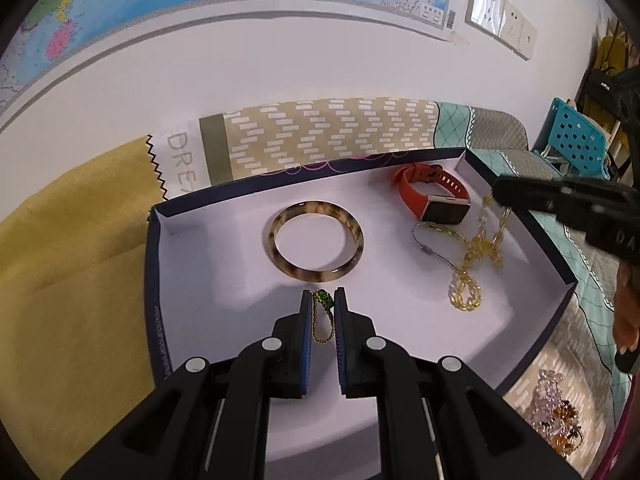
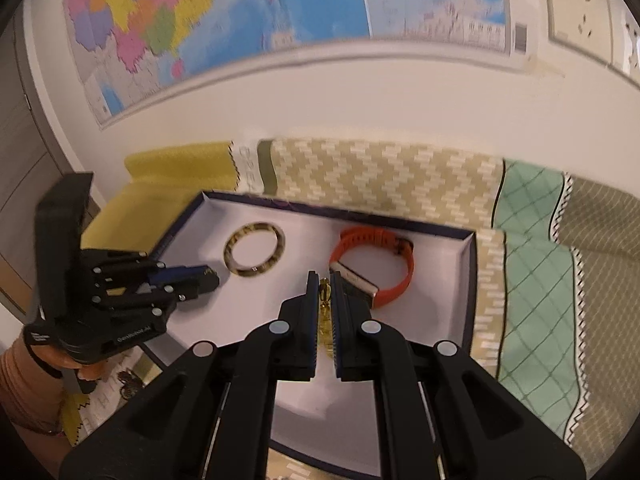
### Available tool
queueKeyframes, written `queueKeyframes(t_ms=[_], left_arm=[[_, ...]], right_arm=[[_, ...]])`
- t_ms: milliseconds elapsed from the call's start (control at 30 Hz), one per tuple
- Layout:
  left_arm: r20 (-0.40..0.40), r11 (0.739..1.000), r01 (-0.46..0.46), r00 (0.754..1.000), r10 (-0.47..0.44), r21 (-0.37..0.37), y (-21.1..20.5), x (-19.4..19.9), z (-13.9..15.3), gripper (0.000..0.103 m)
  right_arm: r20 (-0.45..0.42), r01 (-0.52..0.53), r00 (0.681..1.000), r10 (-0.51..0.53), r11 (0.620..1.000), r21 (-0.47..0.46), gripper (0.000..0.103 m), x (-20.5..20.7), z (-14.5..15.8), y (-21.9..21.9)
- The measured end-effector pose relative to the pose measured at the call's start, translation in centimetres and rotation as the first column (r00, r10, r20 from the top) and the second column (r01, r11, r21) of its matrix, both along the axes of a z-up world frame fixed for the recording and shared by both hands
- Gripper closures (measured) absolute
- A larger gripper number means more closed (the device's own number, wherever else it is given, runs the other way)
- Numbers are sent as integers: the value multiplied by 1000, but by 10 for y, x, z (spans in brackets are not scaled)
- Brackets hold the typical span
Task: Organize jewelry
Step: 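Lower chain and ring into the box and open both tools to release them, then grasp an amber bead bracelet from the pile with the right tool and lift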
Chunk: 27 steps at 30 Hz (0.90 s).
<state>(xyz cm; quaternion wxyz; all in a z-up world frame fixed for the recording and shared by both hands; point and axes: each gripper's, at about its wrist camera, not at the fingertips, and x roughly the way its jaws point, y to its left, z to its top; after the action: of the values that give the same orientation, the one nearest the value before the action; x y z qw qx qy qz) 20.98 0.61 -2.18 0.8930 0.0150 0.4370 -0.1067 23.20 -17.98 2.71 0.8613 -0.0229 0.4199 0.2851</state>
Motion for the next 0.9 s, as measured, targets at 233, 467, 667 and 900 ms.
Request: queueKeyframes(t_ms=[233,467,667,900], left_arm=[[-5,1000,-12,1000,12,10,-3,10,-3,90],[19,1000,-28,999,28,1,-1,6,0,58],[116,999,-49,992,49,-4,11,-23,23,30],[208,998,-61,976,65,-26,20,-83,44,23]], right_arm=[[-51,45,998,-46,999,-6,89,7,-17,-3],[-44,89,995,-87,995,45,76,-9,-7,-23],[5,46,999,-47,995,86,66,-55,16,-45],[10,-18,1000,18,998,54,60,-121,10,-57]])
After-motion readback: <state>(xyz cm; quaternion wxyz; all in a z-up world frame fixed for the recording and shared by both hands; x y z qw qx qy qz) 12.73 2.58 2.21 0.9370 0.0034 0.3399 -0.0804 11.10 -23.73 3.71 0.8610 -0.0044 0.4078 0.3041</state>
